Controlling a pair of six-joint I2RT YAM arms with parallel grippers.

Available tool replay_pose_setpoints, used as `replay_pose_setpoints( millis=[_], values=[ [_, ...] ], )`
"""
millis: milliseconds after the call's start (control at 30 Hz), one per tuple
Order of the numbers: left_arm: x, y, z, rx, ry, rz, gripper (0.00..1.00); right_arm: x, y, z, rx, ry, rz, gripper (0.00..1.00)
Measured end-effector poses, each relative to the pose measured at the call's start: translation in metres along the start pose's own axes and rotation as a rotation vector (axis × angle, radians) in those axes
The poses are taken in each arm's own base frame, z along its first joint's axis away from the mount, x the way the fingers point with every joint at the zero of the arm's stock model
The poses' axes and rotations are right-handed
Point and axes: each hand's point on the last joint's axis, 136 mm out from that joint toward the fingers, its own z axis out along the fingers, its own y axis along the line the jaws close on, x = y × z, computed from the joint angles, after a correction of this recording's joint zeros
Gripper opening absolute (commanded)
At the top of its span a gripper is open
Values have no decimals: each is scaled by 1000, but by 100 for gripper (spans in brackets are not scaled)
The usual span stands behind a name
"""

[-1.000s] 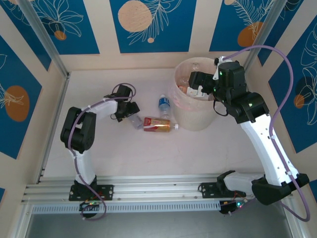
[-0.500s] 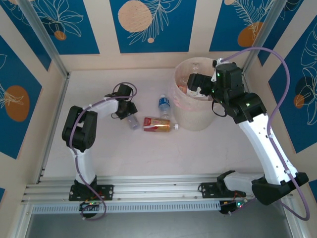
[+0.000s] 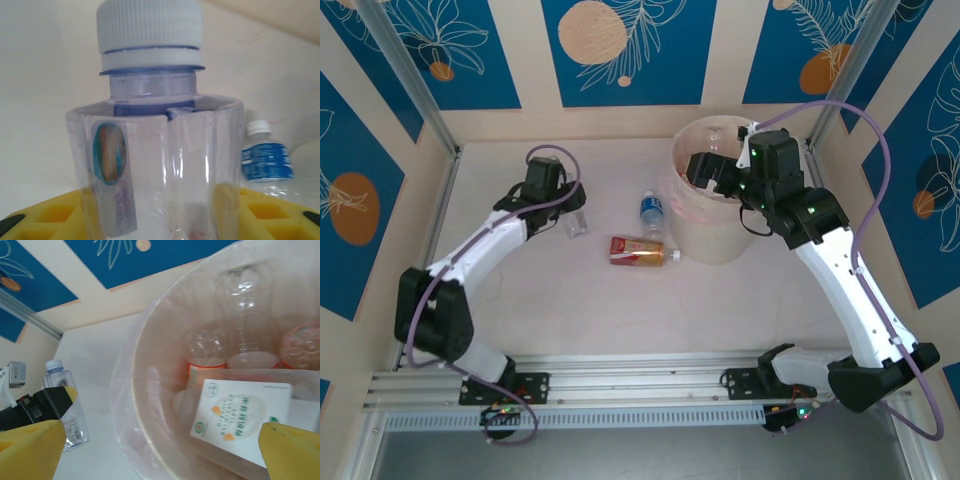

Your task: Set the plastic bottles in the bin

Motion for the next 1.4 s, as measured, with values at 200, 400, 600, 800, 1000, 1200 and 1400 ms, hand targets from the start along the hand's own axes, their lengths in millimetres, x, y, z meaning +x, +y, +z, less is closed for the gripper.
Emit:
replay_pose_setpoints(
  millis=[200,400,600,800,1000,1200,1400],
  values=[
    [-11,-45,-43,200,-160,180,53,10,26,17,-113,60,-11,97],
    [-7,-106,-74,435,-253,379,54,22,59,35,-226,141,-56,89],
    [5,-145,-96,603,-292,514,54,23,101,36,-333,165,-135,86],
    [14,-168,-111,710,-313,580,55,18,119,40,-366,159,-163,77],
    [16,-185,-128,784,-332,617,55,19,125,52,-373,175,-166,70],
    [15,-192,-139,822,-346,633,55,22,137,56,-399,191,-176,63],
    [14,-196,-144,836,-352,636,55,22,144,58,-420,196,-188,43]
  ],
)
